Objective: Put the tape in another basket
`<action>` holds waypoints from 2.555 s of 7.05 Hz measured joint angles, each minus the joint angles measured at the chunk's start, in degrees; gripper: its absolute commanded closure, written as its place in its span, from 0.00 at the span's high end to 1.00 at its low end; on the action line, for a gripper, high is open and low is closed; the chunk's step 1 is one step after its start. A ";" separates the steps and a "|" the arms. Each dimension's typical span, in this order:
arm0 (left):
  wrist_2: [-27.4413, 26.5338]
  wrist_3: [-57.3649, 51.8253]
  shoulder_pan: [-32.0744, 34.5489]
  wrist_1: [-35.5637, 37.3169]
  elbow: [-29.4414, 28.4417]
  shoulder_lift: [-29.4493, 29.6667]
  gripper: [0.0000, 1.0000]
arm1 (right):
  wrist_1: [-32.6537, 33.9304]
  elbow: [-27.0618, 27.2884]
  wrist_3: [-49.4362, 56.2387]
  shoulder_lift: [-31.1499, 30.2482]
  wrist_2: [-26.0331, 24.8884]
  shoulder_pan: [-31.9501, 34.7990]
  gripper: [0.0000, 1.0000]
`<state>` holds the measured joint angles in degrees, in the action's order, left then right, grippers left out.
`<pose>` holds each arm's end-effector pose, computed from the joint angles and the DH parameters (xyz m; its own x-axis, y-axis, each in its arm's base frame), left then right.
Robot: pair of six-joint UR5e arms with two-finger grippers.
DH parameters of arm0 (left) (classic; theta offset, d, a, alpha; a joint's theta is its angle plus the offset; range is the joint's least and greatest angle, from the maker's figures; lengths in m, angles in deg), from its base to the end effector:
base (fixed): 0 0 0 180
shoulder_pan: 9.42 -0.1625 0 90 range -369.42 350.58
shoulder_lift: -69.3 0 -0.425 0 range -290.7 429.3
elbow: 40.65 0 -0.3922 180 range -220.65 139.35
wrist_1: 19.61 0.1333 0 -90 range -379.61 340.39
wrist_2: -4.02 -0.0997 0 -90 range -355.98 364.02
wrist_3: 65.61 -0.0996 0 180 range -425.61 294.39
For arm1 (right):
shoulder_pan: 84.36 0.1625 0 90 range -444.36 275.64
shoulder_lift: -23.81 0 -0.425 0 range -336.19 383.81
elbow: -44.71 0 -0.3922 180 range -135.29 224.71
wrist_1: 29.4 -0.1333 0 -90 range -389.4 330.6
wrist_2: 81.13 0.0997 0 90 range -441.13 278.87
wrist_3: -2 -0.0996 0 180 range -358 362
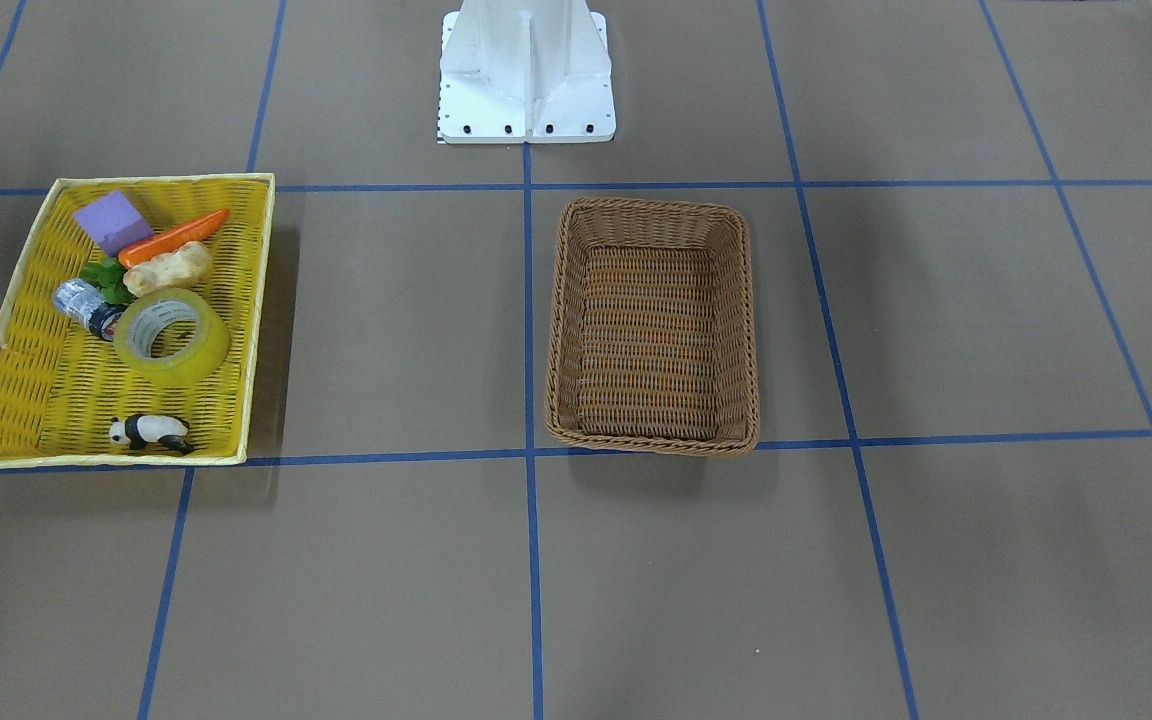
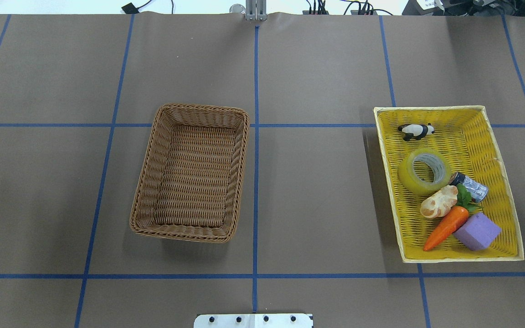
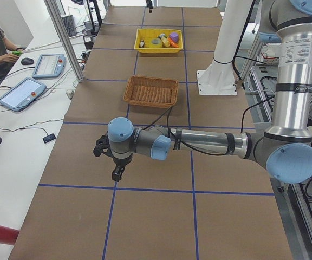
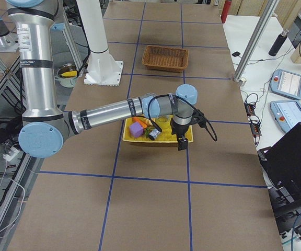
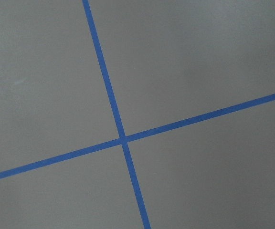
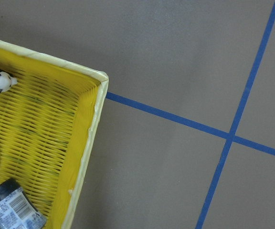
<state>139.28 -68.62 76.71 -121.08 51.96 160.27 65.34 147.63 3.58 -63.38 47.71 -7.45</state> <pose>-0.0278 -0.5162 0.6048 0.6855 0.2818 -0.6714 -0.1013 0.9500 0.2953 -0.0467 -0.5138 0.5378 0.7252 -0.3191 0.6102 0.2424 0.9477 0.2075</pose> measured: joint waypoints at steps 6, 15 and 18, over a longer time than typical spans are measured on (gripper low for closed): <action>-0.09 0.14 0.00 -1.76 0.13 -1.82 0.98 | 0.00 0.00 0.03 -0.05 0.37 0.00 1.00; -0.02 0.39 -0.09 -2.50 0.11 -2.03 0.98 | 0.00 0.00 0.05 -0.33 0.92 -0.18 1.00; 0.00 0.37 -0.09 -2.50 0.11 -2.03 0.98 | -0.06 0.45 -1.08 -0.27 3.01 -0.60 1.00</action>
<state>139.28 -68.24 76.63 -123.58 52.07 158.24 65.29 148.08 2.50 -63.66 50.71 -8.05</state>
